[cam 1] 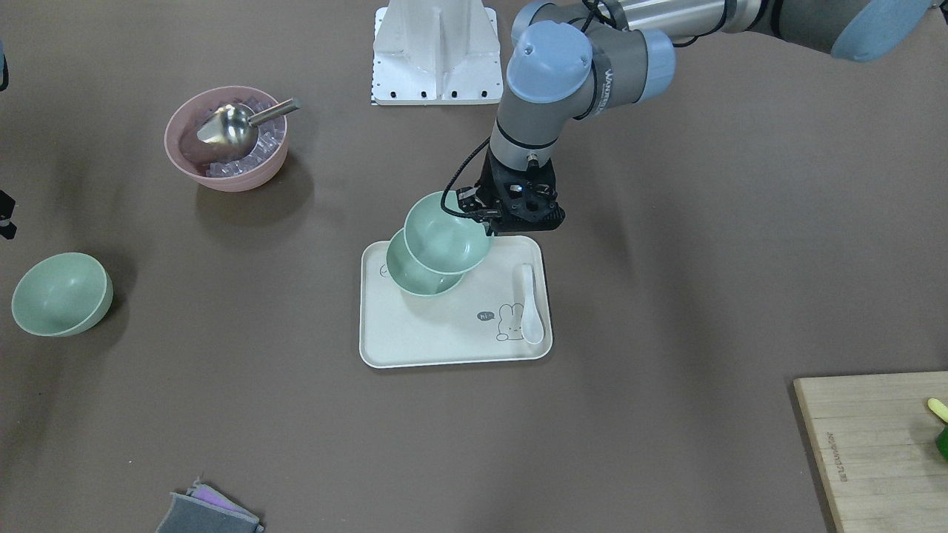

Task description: Stack green bowls together

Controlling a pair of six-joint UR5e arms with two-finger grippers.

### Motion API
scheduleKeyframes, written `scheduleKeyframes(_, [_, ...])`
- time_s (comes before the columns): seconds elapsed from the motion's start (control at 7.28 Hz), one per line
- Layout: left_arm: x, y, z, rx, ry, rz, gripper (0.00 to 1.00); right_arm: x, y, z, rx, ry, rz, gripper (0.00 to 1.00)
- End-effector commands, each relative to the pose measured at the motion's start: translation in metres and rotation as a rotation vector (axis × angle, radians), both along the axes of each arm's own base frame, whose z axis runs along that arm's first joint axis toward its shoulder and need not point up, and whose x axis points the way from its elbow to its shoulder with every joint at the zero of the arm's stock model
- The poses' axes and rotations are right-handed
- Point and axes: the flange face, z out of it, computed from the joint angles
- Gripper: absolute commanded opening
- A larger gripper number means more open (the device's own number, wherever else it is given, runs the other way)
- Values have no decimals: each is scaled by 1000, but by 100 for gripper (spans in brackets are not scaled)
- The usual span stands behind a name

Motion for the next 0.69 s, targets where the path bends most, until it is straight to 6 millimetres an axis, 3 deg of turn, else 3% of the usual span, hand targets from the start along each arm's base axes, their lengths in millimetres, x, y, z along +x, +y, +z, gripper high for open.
scheduleKeyframes(0.0, [20, 3, -3, -17, -14, -17, 0, 0, 1, 1, -3, -1, 0, 100])
scheduleKeyframes(0.27, [41, 10, -1, -5, 4, -47, 0, 0, 1, 1, -3, -1, 0, 100])
scheduleKeyframes(0.55, [46, 8, 3, -8, 0, -48, 0, 0, 1, 1, -3, -1, 0, 100])
